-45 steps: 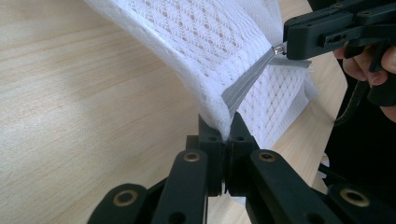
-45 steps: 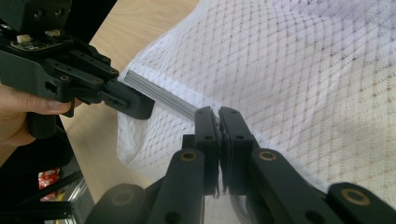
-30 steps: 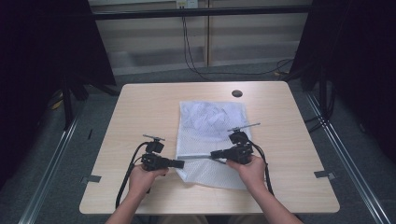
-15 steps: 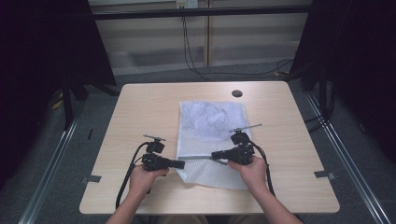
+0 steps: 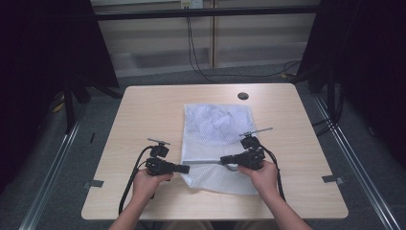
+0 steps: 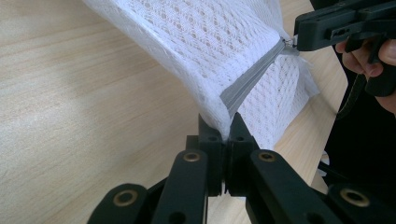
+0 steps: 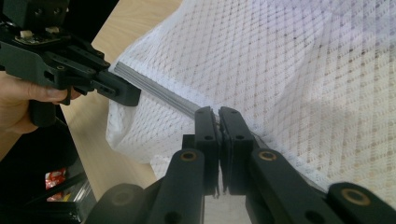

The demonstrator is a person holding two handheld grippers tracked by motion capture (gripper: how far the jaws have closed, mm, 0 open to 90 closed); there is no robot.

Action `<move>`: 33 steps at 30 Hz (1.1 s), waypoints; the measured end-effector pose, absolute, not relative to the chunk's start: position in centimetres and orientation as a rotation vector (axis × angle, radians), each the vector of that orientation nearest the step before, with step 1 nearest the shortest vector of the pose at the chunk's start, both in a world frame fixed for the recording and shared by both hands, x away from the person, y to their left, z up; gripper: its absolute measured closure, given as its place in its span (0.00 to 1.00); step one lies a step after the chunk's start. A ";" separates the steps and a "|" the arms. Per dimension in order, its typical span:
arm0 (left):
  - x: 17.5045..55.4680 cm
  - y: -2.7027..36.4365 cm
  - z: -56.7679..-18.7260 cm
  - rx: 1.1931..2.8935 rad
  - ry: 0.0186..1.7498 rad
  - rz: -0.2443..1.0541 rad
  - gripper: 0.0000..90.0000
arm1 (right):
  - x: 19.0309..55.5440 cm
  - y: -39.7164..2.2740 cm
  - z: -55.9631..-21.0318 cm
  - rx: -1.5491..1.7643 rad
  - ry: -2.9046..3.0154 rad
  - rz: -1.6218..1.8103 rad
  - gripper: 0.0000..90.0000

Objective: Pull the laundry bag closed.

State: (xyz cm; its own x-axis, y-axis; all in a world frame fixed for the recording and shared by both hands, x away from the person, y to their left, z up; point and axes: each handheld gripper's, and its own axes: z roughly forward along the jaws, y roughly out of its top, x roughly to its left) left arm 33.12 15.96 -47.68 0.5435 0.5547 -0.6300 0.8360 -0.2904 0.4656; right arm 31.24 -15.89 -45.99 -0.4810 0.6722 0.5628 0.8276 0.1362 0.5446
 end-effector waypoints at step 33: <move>33.2 16.4 -47.5 1.978 1.128 -0.434 0.98 | 31.3 -17.4 -46.4 -1.522 -2.201 -1.267 0.97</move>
